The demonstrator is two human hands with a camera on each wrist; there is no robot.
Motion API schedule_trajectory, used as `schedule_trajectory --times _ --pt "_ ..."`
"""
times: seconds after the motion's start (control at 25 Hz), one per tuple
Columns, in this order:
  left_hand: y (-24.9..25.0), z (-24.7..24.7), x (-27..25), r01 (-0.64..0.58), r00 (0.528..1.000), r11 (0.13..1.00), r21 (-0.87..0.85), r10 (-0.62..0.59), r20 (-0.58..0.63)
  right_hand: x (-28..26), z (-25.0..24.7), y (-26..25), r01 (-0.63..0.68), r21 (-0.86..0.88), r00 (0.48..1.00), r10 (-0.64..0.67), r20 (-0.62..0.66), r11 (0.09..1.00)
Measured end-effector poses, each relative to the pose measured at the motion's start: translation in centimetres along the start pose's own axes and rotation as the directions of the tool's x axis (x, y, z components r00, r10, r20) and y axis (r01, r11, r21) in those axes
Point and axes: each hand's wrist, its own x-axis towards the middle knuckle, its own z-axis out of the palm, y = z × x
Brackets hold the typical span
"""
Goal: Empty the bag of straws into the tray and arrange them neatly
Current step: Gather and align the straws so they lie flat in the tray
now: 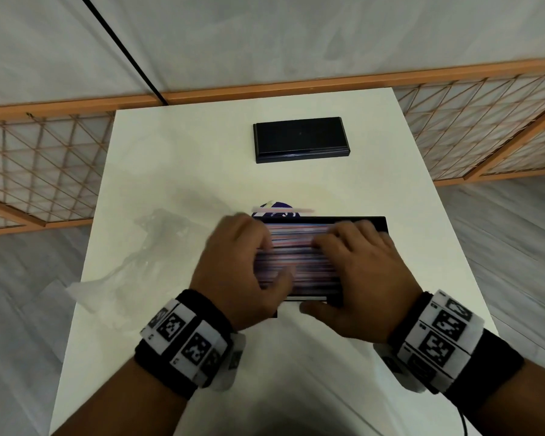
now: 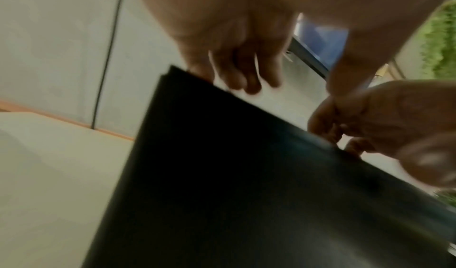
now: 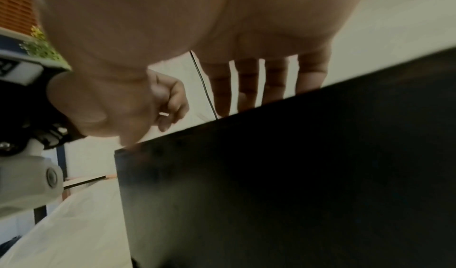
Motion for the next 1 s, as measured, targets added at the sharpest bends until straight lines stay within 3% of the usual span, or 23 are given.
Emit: schedule_trajectory --times 0.04,0.08,0.16,0.2,0.32,0.48,0.56,0.64,0.76,0.88,1.0 --pt "-0.4 -0.1 0.7 0.045 0.999 0.999 0.023 -0.044 -0.029 0.5 0.0 -0.1 -0.001 -0.021 1.000 0.001 0.017 1.000" --pt "-0.9 0.2 1.6 0.103 0.993 0.991 0.080 -0.107 0.051 1.1 0.0 -0.3 -0.001 -0.061 0.998 0.005 0.066 0.998" --pt "-1.6 1.0 3.4 0.162 0.917 0.958 0.235 -0.235 0.323 2.1 0.9 -0.4 0.030 -0.145 0.983 -0.003 0.183 0.989" --pt "-1.9 1.3 3.9 0.157 0.887 0.960 0.233 -0.241 0.394 2.3 1.3 -0.3 0.043 -0.162 0.977 -0.008 0.213 0.986" --pt "-2.4 1.2 3.8 0.142 0.892 0.972 0.186 -0.207 0.401 2.2 1.3 -0.1 0.055 -0.174 0.972 -0.013 0.233 0.983" --pt "-0.6 0.3 1.4 0.022 0.803 0.906 0.422 -0.267 0.532 2.1 0.9 -0.1 0.062 -0.147 0.966 -0.022 0.257 0.987" --pt "0.4 0.4 1.1 -0.005 0.793 0.901 0.434 -0.261 0.551 2.2 0.0 0.3 0.090 -0.112 0.955 -0.054 0.292 0.990" --pt "1.1 0.4 1.2 0.027 0.802 0.906 0.423 -0.272 0.531 2.1 -2.4 1.5 0.087 0.007 0.949 -0.085 0.304 0.996" --pt "1.9 0.7 1.8 0.067 0.821 0.899 0.432 -0.296 0.488 2.1 -6.8 5.5 0.076 0.140 0.969 -0.107 0.223 0.987" --pt "3.1 1.3 2.4 0.107 0.796 0.907 0.408 -0.324 0.510 4.1 -9.0 10.1 -0.026 -0.018 0.948 0.031 0.317 0.999" --pt "3.3 1.6 2.5 0.160 0.789 0.914 0.372 -0.345 0.508 8.8 -6.5 13.4 0.017 -0.195 0.933 0.054 0.355 0.981"
